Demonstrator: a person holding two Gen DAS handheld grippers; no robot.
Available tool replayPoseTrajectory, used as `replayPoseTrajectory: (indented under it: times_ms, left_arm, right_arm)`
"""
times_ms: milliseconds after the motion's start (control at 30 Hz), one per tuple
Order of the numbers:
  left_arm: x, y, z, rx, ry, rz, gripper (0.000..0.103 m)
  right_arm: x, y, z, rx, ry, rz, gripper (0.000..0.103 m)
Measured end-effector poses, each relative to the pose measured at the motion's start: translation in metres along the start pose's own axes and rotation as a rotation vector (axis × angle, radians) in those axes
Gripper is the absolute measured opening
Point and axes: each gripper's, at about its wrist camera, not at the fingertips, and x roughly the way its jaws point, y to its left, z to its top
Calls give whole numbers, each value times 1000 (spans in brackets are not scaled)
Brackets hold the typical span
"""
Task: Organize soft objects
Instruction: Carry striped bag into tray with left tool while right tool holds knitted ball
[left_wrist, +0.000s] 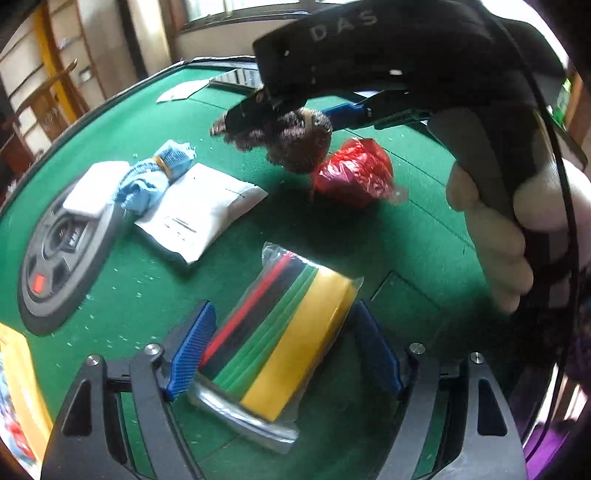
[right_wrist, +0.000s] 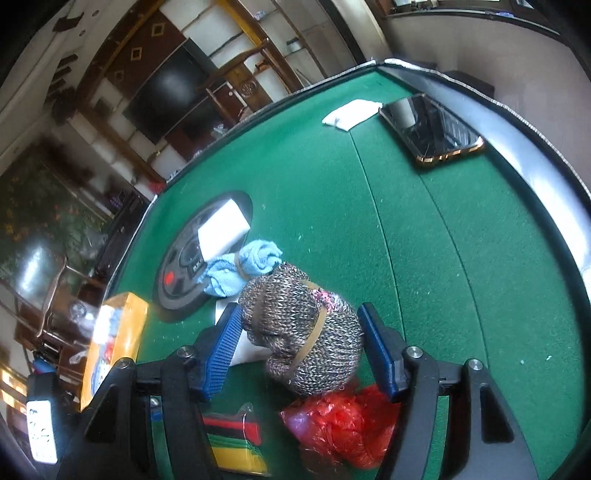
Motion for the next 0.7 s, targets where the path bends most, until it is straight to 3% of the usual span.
replayPoseTrajectory:
  times_ms: [67, 100, 267, 500, 567, 700]
  left_arm:
    - [-4, -5, -1, -16, -3, -31, 47]
    - [-8, -9, -3, -14, -1, 3, 43]
    - [-39, -10, -19, -71, -69, 0, 41]
    - [-117, 29, -62, -283, -218, -42, 41]
    - [-136, 43, -80, -346, -256, 1, 41]
    - [-176, 83, -139, -528, -273, 215, 41]
  right_arm:
    - [-3, 0, 1, 0, -21, 1, 59]
    - [-4, 0, 2, 1, -28, 1, 59]
    - [-8, 2, 4, -4, -62, 14, 59]
    - [-11, 14, 1, -60, -93, 4, 59]
    - [-9, 14, 1, -61, -88, -2, 59]
    - [-5, 8, 2, -43, -85, -29, 59]
